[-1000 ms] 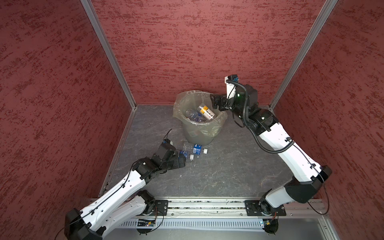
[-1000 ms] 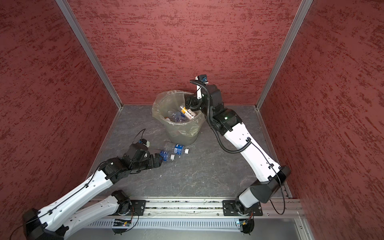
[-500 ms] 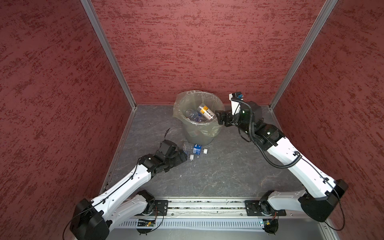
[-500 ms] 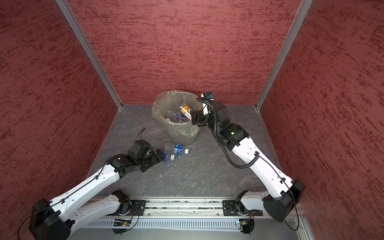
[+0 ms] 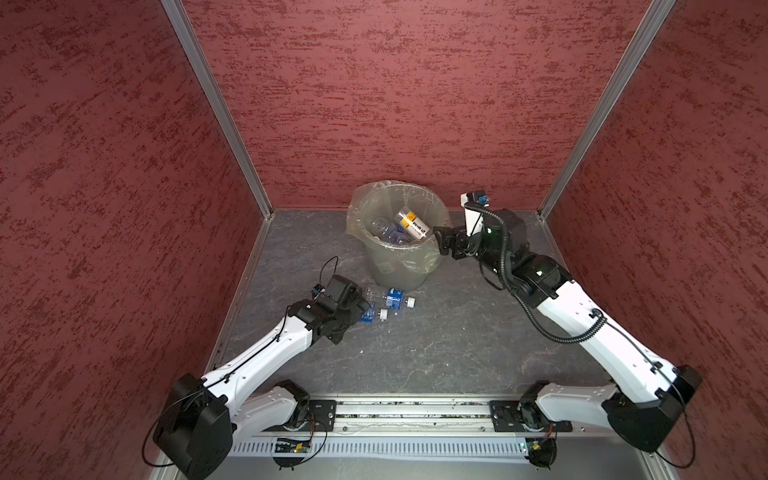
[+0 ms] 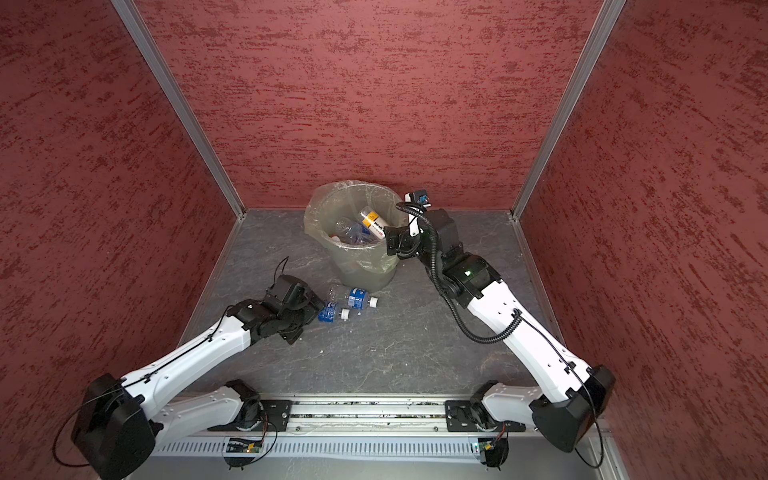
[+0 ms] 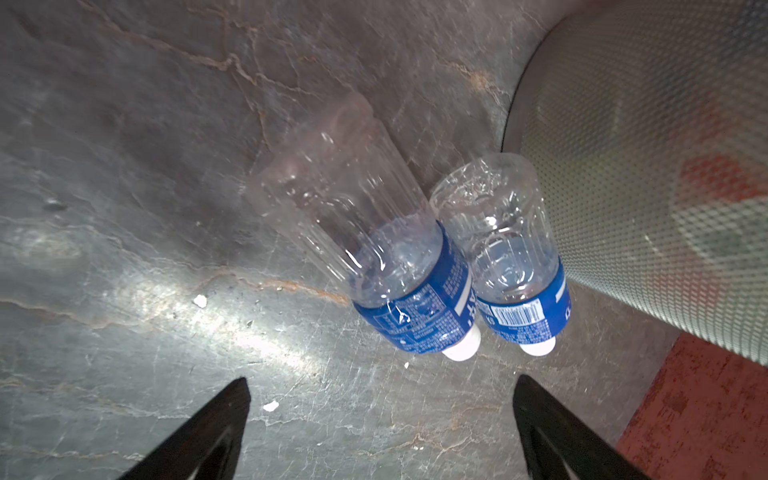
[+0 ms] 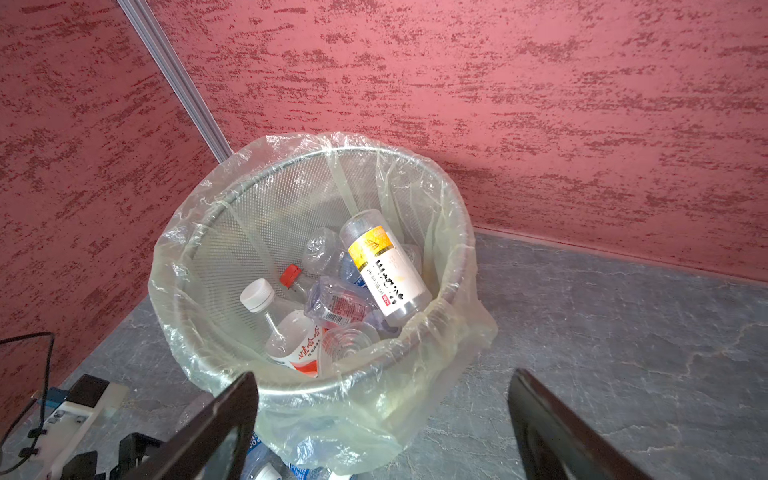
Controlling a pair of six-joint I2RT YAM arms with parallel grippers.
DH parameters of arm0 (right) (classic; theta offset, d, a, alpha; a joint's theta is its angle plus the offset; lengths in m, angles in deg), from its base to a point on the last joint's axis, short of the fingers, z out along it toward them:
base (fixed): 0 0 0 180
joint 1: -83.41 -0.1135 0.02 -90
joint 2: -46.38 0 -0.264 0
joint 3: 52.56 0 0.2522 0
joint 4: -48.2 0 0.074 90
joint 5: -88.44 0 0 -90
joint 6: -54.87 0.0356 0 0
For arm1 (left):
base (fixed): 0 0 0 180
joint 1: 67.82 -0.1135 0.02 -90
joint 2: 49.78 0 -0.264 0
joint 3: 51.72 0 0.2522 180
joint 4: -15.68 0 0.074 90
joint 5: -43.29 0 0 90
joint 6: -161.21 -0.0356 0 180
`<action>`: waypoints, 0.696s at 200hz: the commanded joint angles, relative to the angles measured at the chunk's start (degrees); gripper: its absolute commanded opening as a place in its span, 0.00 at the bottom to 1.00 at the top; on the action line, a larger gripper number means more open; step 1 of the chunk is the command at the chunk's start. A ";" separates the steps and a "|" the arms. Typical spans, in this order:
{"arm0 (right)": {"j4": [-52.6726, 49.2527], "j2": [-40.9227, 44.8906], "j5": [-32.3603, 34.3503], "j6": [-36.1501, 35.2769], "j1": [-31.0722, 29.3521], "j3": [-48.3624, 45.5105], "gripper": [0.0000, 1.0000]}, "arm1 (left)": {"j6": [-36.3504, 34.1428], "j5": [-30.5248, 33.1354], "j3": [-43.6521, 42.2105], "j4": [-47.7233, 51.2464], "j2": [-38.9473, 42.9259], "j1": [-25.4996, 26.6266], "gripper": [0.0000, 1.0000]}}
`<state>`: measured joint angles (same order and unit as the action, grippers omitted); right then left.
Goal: Throw the plastic bottles in the bin
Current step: 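Draw the right gripper back while the left gripper lowers onto remaining bottles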
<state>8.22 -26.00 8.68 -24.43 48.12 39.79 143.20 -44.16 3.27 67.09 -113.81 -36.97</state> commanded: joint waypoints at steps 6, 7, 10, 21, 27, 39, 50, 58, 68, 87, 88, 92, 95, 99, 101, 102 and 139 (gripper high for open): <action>1.39 1.93 1.64 0.20 0.23 -0.62 0.94 | 4.95 0.17 0.72 -2.07 -2.48 -1.50 0.99; 1.37 1.91 1.68 0.20 0.23 -0.67 0.94 | 5.02 0.09 0.71 -2.11 -2.62 -1.59 0.99; 1.35 1.97 1.64 0.20 0.23 -0.63 0.94 | 5.30 -0.13 0.76 -2.29 -3.00 -1.73 0.99; 1.16 2.37 1.67 0.28 0.26 -0.87 0.94 | 6.03 -0.67 0.94 -3.06 -4.38 -2.15 0.99; 1.21 2.63 1.65 0.39 0.23 -1.18 0.94 | 6.15 -0.90 0.96 -3.74 -5.05 -2.34 0.99; 1.25 3.27 1.56 0.73 0.22 -2.12 0.94 | 6.57 -1.35 1.44 -4.47 -6.50 -2.62 0.99; 1.20 3.88 1.29 1.06 0.22 -3.20 0.94 | 6.75 -1.51 1.82 -5.35 -7.76 -2.73 0.99; 1.09 4.40 0.92 1.50 0.22 -4.21 0.94 | 6.85 -1.73 2.20 -5.75 -8.71 -2.94 0.99; 0.87 5.01 0.38 1.94 0.20 -5.43 0.93 | 7.08 -2.37 2.49 -6.64 -9.87 -3.23 0.99; 0.60 6.70 -0.53 2.93 0.21 -8.81 0.93 | 7.14 -2.98 3.42 -7.54 -11.99 -3.53 0.99; 0.58 6.76 -0.59 3.02 0.22 -9.03 0.93 | 7.08 -2.98 3.46 -7.52 -12.13 -3.52 0.99; 0.43 7.11 -0.72 3.22 0.22 -9.72 0.93 | 7.09 -3.02 3.73 -7.53 -12.49 -3.59 0.99; 0.42 7.41 -0.94 3.33 0.18 -10.22 0.93 | 7.11 -3.11 3.85 -7.50 -12.75 -3.60 0.99; 0.34 7.70 -1.01 3.58 0.22 -10.92 0.93 | 7.07 -3.14 3.96 -7.66 -13.06 -3.60 0.99; 0.31 7.78 -1.10 3.65 0.22 -11.05 0.93 | 7.06 -3.16 4.06 -7.67 -13.21 -3.65 0.99; 0.30 7.87 -1.19 3.72 0.22 -11.29 0.93 | 7.09 -3.12 4.04 -7.68 -13.30 -3.67 0.99; -0.25 10.93 -4.45 4.77 0.22 -17.19 0.92 | 7.46 -3.24 4.33 -7.67 -15.24 -4.05 0.99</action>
<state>8.33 -17.28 7.15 -21.33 48.12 24.77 150.01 -46.90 6.75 60.14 -128.21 -40.37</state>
